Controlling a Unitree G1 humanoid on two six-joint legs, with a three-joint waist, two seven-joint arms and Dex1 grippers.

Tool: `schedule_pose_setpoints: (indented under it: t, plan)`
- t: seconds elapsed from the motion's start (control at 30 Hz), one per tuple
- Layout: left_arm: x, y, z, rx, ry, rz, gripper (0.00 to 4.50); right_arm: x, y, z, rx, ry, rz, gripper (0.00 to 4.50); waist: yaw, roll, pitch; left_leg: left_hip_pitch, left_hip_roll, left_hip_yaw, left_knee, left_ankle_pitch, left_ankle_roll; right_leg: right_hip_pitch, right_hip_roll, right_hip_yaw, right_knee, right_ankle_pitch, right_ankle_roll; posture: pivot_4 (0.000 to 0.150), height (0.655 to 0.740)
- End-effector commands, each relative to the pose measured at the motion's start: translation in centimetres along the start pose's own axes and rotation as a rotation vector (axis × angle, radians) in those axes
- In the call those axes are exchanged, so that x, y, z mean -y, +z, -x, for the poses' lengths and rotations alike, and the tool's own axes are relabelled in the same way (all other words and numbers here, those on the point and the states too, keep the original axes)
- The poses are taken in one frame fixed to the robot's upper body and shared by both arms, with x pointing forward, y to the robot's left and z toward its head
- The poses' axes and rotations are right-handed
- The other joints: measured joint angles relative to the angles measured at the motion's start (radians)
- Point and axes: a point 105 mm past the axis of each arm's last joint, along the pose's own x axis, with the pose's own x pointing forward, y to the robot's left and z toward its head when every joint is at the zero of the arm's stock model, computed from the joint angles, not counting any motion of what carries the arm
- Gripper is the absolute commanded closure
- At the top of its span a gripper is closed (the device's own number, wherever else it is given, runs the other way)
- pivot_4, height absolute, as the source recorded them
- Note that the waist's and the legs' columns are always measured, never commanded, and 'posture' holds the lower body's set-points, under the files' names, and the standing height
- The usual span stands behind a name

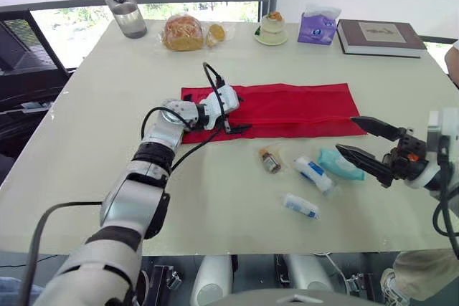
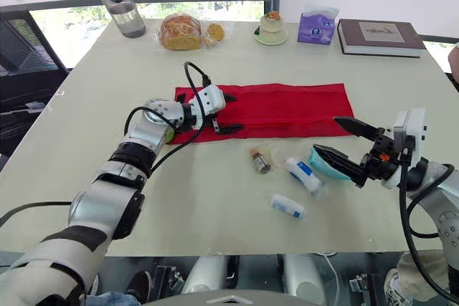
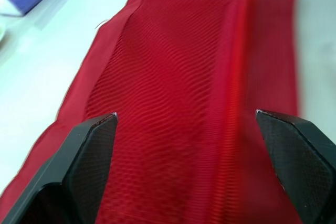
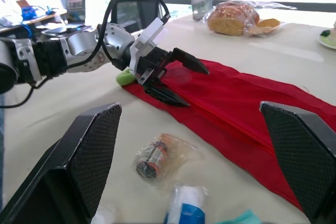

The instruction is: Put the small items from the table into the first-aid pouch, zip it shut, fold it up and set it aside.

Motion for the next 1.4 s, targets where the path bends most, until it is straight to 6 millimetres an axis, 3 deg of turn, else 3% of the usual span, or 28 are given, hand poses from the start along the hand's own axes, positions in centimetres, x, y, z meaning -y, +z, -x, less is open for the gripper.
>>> schedule_pose_setpoints:
  t: [0.03,0.2,0.53,0.6,1.0,1.4]
  plan:
    - [-0.3,0.5,-0.6,-0.016,0.016,-0.136,0.04,-0.1,0.5,0.6,-0.010,-0.053,0.085,0.00,0.001,0.000,0.000,0.000,0.000,0.000,0.000,0.000,0.000,0.000,0.000,0.000,0.000,0.000,0.000,0.150,0.7400]
    - [-1.0,1.2,-1.4,-0.010,0.095,-0.229,0.04,-0.3,0.6,0.8,0.014,-0.105,0.088,0.00,0.002,0.000,0.000,0.000,0.000,0.001,0.000,0.000,0.000,0.000,0.000,0.001,0.000,0.000,0.000,0.150,0.7400]
    - [0.6,1.5,-2.9,0.017,0.032,-0.219,4.28,-0.4,0.4,1.0,0.010,-0.112,0.085,0.00,0.001,0.000,0.000,0.001,0.000,0.001,0.000,0.000,0.000,0.000,0.000,0.001,0.002,0.000,0.001,0.150,0.7400]
    - [0.6,1.6,-2.9,0.021,0.040,-0.218,4.44,-0.4,0.4,1.0,0.006,-0.108,0.082,0.00,0.001,0.000,0.000,0.001,0.000,0.001,0.000,0.000,0.000,0.000,0.000,0.001,0.002,0.000,0.001,0.150,0.7400]
    - [0.0,2.6,-2.8,0.087,0.132,-0.216,4.44,-0.4,0.6,0.5,0.013,-0.089,0.082,0.00,0.001,0.000,0.000,0.001,0.000,0.001,0.000,0.000,0.000,0.000,0.000,0.001,0.002,0.000,0.000,0.150,0.7400]
    - [0.9,3.7,-0.5,0.139,0.154,-0.147,4.44,-0.6,1.1,1.1,0.011,-0.087,0.123,0.00,0.000,0.000,0.000,0.002,0.001,0.001,0.000,0.000,0.000,0.000,0.000,0.002,0.004,0.000,0.000,0.150,0.7400]
